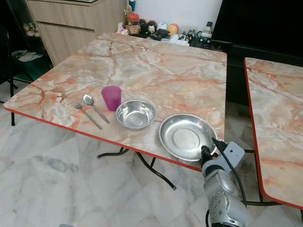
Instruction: Setting the table
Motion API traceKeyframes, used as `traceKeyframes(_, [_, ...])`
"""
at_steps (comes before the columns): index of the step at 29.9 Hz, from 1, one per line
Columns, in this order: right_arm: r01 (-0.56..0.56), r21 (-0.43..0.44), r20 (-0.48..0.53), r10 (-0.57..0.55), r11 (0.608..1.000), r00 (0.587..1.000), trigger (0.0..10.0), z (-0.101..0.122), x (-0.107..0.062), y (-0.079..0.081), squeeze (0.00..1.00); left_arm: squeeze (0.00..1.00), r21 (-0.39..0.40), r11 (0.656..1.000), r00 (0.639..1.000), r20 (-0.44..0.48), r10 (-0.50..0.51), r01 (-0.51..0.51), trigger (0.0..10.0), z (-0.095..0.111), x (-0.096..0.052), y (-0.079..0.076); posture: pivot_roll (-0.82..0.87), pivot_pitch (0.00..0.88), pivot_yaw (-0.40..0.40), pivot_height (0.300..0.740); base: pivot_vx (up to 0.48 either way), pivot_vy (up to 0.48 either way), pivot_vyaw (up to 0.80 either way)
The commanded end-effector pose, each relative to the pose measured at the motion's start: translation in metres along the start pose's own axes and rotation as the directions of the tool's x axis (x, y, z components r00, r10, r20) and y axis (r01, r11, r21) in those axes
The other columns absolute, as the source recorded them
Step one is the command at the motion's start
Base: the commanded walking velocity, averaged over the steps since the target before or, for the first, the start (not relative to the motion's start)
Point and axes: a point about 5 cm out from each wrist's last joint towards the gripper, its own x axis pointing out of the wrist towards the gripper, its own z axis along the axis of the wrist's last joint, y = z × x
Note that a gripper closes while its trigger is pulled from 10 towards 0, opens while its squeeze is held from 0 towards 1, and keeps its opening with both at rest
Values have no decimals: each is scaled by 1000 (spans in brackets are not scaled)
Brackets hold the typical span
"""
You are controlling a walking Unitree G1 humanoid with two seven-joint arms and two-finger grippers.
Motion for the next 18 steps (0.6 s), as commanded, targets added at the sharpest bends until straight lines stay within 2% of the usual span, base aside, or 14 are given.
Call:
traceKeyframes(1, [6, 1, -47, -6, 1000, 999, 0, -9, 0, -1, 0, 0, 17, 1000, 999, -37, 4, -3, 10000, -11, -2, 1, 4, 143, -24, 740, 0, 0, 0])
traceKeyframes(18, [22, -11, -46, -22, 1000, 999, 0, -9, 1, -3, 0, 0, 25, 1000, 999, -42, -5, 6, 10000, -12, -2, -2, 2, 146, -27, 740, 0, 0, 0])
